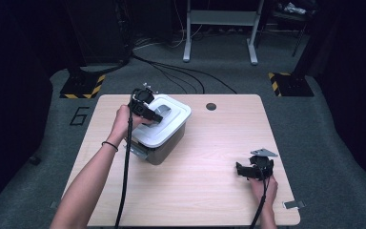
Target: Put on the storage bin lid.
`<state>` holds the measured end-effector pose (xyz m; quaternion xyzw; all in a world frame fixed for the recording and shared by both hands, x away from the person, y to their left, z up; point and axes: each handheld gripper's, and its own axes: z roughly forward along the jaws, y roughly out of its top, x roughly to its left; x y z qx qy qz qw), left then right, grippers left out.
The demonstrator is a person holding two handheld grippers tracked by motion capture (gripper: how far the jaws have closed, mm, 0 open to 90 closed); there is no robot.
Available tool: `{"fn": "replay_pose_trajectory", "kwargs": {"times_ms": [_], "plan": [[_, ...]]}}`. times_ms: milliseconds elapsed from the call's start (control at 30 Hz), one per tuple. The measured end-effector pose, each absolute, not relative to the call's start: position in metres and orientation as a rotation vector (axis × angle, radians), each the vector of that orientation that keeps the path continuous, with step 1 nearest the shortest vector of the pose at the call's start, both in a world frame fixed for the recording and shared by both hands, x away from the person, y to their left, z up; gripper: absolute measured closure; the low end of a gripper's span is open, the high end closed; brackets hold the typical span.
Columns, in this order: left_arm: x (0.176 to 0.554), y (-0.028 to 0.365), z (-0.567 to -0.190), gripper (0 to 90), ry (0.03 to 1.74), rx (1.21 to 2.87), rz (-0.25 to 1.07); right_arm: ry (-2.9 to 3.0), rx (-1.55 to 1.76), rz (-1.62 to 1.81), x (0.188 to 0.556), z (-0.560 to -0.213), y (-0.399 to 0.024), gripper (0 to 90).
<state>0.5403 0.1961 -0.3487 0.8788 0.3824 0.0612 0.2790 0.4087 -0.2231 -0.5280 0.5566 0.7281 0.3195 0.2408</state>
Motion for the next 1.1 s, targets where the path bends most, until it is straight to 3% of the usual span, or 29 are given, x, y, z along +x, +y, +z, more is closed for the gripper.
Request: {"fn": "replay_pose_trajectory", "kwargs": {"times_ms": [67,433,1100], "plan": [[0.539,0.195,-0.348,57.9,1.017,2.368,0.158,1.992,1.523,0.874,0.409,-0.528,-0.223,7.6],[0.526,0.201,-0.330,22.0,1.029,2.343,0.243,1.992,1.523,0.874,0.409,-0.528,-0.223,7.6],[0.479,0.258,-0.323,8.0,1.044,2.223,0.362,1.992,1.522,0.873,0.409,-0.528,-0.223,7.6]]}}
